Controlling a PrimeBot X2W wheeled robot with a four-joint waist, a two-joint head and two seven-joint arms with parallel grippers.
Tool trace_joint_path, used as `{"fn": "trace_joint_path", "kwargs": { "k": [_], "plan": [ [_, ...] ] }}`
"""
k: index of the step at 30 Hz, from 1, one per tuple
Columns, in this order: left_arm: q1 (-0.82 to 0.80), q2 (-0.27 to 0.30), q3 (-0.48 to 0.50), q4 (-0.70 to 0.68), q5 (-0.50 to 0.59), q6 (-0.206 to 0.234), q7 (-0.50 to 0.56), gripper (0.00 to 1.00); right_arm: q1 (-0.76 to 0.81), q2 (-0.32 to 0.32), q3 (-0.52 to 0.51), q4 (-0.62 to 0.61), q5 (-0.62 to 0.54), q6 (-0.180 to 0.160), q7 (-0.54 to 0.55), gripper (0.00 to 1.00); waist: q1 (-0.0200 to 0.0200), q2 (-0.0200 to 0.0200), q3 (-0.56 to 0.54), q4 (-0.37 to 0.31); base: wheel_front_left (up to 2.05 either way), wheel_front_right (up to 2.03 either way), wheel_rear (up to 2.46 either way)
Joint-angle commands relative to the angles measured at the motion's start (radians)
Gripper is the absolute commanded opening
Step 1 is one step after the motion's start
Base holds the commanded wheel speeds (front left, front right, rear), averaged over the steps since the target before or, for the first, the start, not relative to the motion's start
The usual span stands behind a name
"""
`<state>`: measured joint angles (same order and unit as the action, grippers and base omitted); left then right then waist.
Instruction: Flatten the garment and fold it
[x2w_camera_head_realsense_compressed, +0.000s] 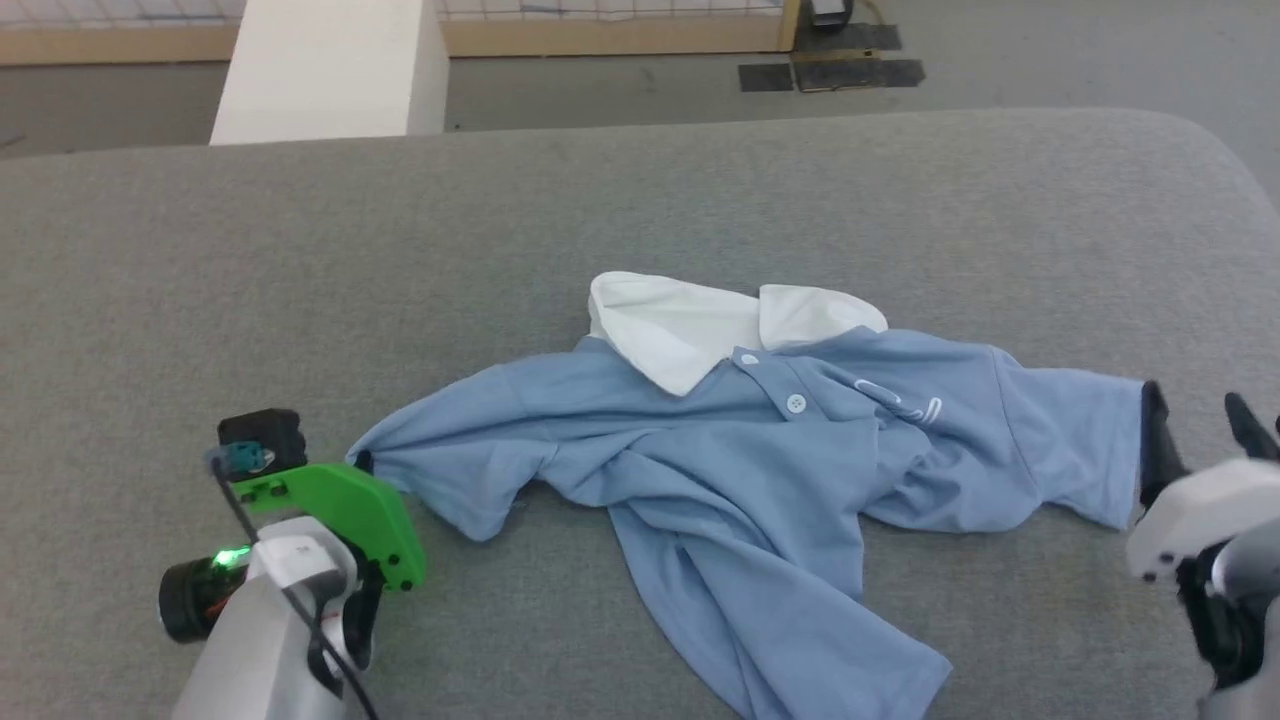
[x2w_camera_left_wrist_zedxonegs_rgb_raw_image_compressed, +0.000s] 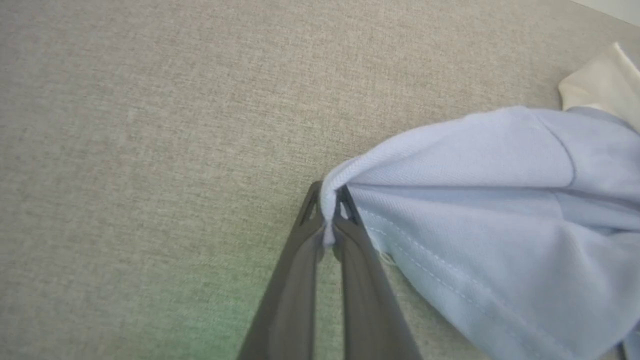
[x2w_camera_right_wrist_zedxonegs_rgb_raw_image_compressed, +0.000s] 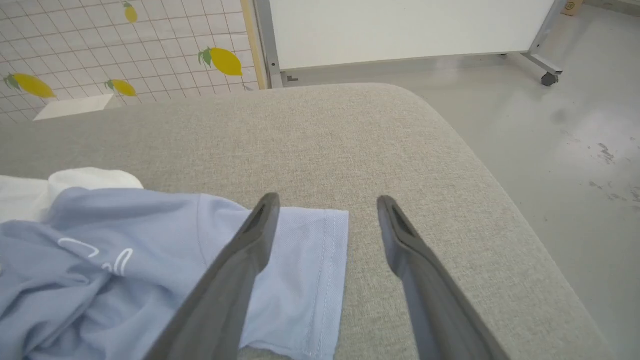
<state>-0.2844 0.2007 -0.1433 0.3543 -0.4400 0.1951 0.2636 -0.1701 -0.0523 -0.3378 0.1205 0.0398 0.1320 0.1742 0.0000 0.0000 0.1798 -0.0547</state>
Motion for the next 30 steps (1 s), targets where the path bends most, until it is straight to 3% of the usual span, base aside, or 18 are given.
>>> {"fn": "trace_joint_path", "kwargs": {
  "k": [1, 7, 12, 19, 20, 21, 23, 24, 27, 30],
  "plan": [
    [0.02, 0.017, 0.006, -0.019, -0.01, 0.008, 0.008, 0.0, -0.041, -0.005, -0.013, 0.028, -0.012, -0.001, 0.013, 1.0, 0.0, 0.0, 0.019, 0.021, 0.0, 0.0, 0.0],
    [0.041, 0.03, 0.002, -0.09, -0.019, 0.011, 0.043, 0.0, -0.205, -0.033, -0.079, 0.216, -0.018, -0.001, 0.086, 1.0, 0.0, 0.0, 0.063, 0.059, 0.0, 0.0, 0.0],
    [0.033, 0.025, -0.009, -0.125, -0.023, 0.013, 0.059, 0.0, -0.315, -0.056, -0.121, 0.376, -0.044, -0.001, 0.216, 1.0, 0.0, 0.0, 0.094, 0.089, 0.0, 0.0, 0.0],
    [0.025, 0.024, -0.027, -0.146, -0.028, 0.001, 0.072, 0.0, -0.377, -0.086, -0.111, 0.476, -0.054, -0.001, 0.429, 1.0, 0.0, 0.0, 0.114, 0.107, 0.0, 0.0, 0.0],
    [0.024, 0.025, -0.029, -0.147, -0.027, 0.0, 0.071, 0.0, -0.38, -0.089, -0.107, 0.482, -0.055, -0.001, 0.46, 0.95, 0.0, 0.0, 0.115, 0.107, 0.0, 0.0, 0.0],
    [0.024, 0.026, -0.03, -0.148, -0.028, -0.001, 0.073, 0.0, -0.382, -0.093, -0.101, 0.486, -0.055, -0.001, 0.498, 0.56, 0.0, 0.0, 0.115, 0.107, 0.0, 0.0, 0.0],
    [0.022, 0.027, -0.033, -0.15, -0.03, -0.003, 0.076, 0.0, -0.385, -0.099, -0.091, 0.486, -0.046, -0.001, 0.557, 0.14, 0.0, 0.0, 0.116, 0.106, 0.0, 0.0, 0.0],
    [0.02, 0.029, -0.035, -0.151, -0.03, -0.006, 0.079, 0.0, -0.386, -0.102, -0.086, 0.484, -0.038, -0.001, 0.582, 0.0, 0.0, 0.0, 0.116, 0.105, 0.0, 0.0, 0.0],
    [0.008, 0.044, -0.044, -0.152, -0.027, -0.02, 0.086, 0.0, -0.387, -0.116, -0.057, 0.451, -0.023, -0.001, 0.629, 0.0, 0.0, 0.0, 0.119, 0.1, 0.0, 0.0, 0.0],
    [-0.02, 0.074, -0.053, -0.164, -0.008, -0.044, 0.072, 0.0, -0.397, -0.135, -0.026, 0.394, -0.006, -0.001, 0.607, 0.0, 0.0, 0.0, 0.125, 0.094, 0.0, 0.0, 0.0]
  ]
}}
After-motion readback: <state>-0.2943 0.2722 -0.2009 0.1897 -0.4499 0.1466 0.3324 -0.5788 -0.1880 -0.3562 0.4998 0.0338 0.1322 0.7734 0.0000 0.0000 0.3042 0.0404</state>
